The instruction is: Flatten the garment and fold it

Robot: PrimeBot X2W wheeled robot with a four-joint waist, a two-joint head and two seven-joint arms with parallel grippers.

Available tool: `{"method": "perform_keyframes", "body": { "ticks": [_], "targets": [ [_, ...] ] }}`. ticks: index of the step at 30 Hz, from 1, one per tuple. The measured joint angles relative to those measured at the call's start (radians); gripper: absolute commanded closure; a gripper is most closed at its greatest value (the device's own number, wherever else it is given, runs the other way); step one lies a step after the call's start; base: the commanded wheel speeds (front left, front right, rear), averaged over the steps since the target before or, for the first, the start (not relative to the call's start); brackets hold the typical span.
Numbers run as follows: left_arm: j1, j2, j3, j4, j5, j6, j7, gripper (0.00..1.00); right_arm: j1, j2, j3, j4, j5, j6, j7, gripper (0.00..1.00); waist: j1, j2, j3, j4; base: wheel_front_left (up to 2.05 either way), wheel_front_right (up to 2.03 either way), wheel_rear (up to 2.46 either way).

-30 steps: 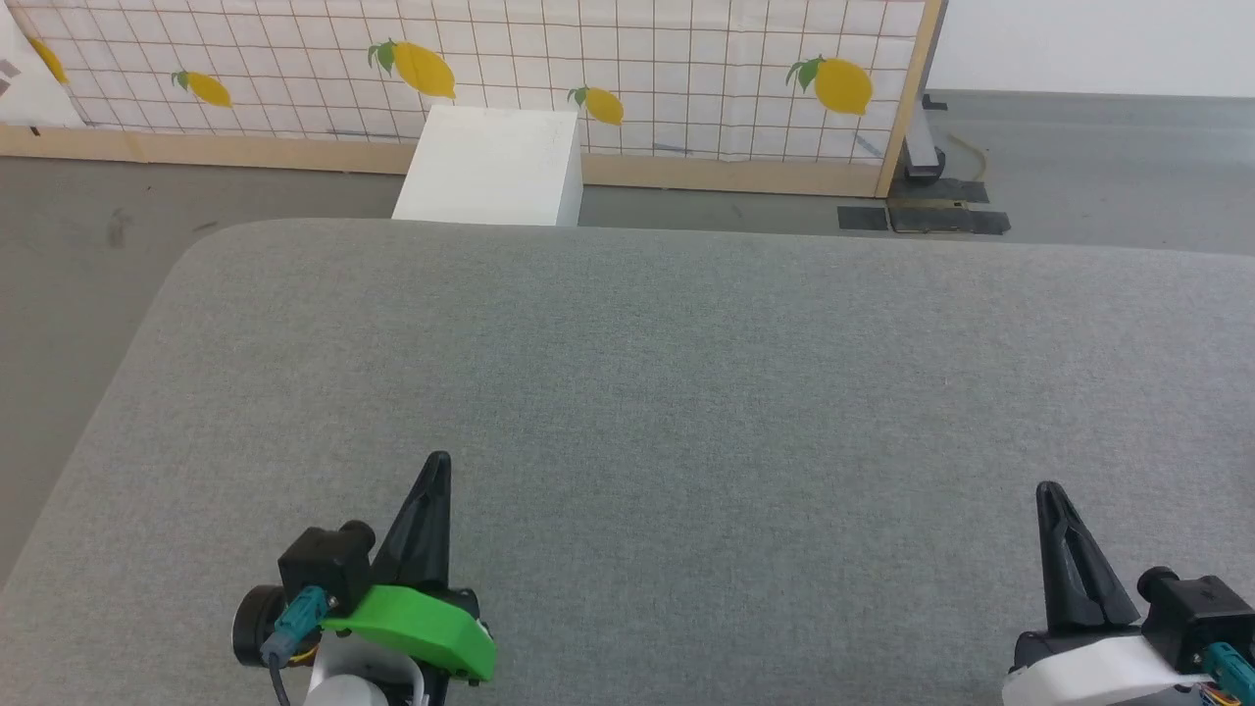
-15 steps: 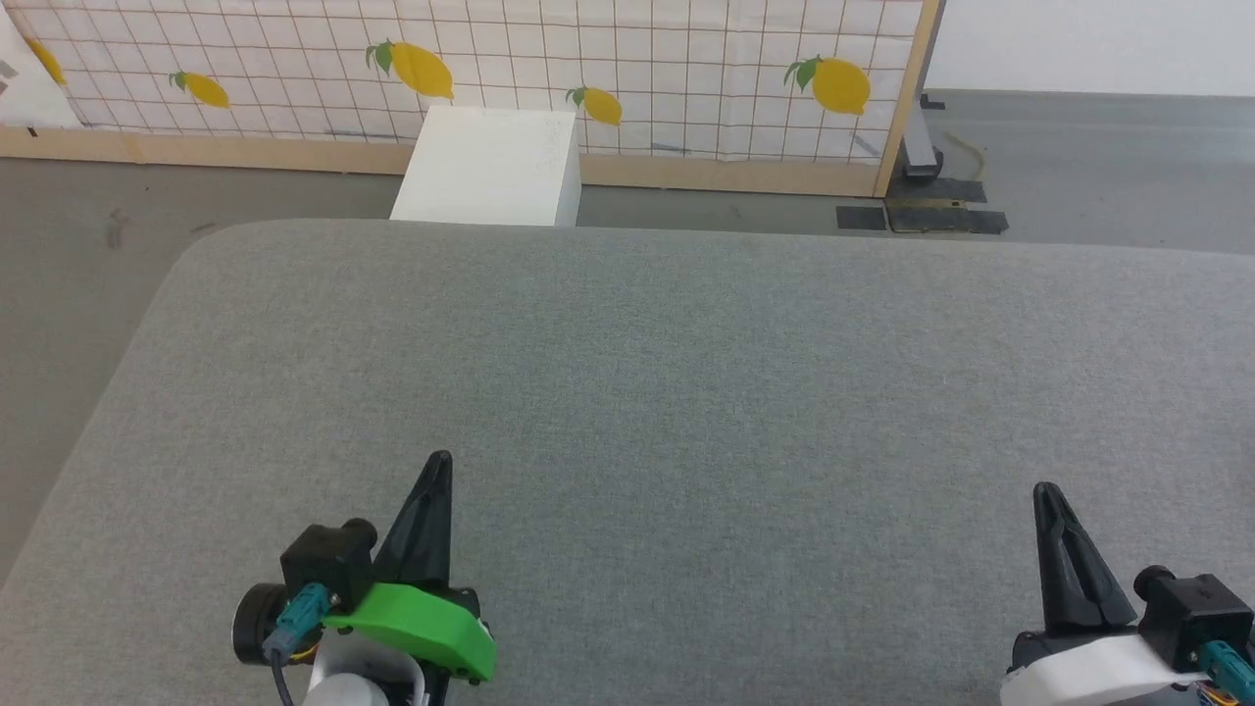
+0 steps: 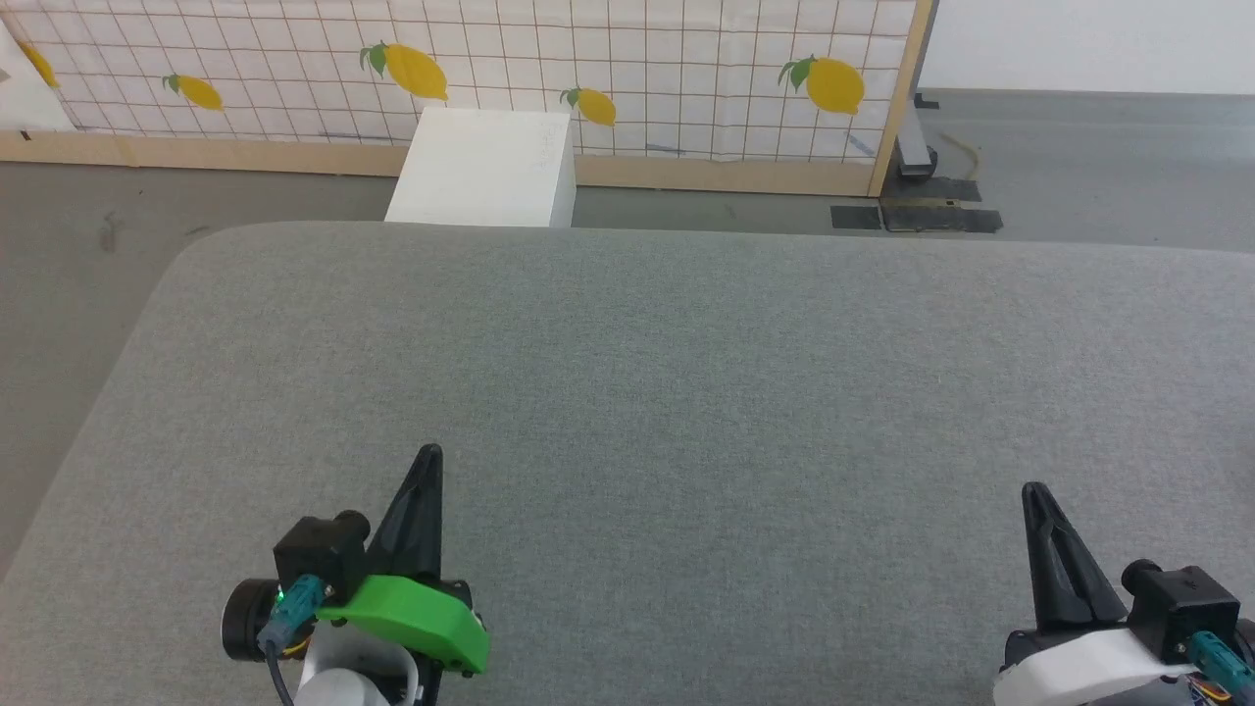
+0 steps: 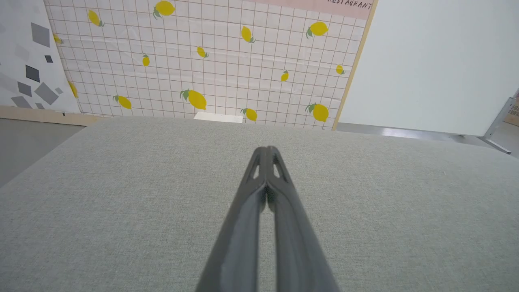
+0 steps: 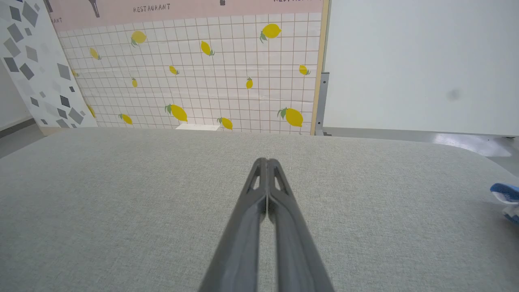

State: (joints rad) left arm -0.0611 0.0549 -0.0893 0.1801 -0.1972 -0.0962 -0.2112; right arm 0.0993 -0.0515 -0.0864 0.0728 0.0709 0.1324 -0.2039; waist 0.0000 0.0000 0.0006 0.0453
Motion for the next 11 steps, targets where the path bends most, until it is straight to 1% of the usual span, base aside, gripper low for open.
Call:
{"method": "perform_keyframes", "body": {
  "ticks": [11],
  "targets": [
    [0.001,0.000,0.009,-0.018,0.030,0.009,0.021,1.00,-0.006,0.000,0.010,-0.008,-0.003,0.000,0.020,1.00,0.0000,0.0000,0.000,-0.005,0.00,0.00,0.00]
  ]
}}
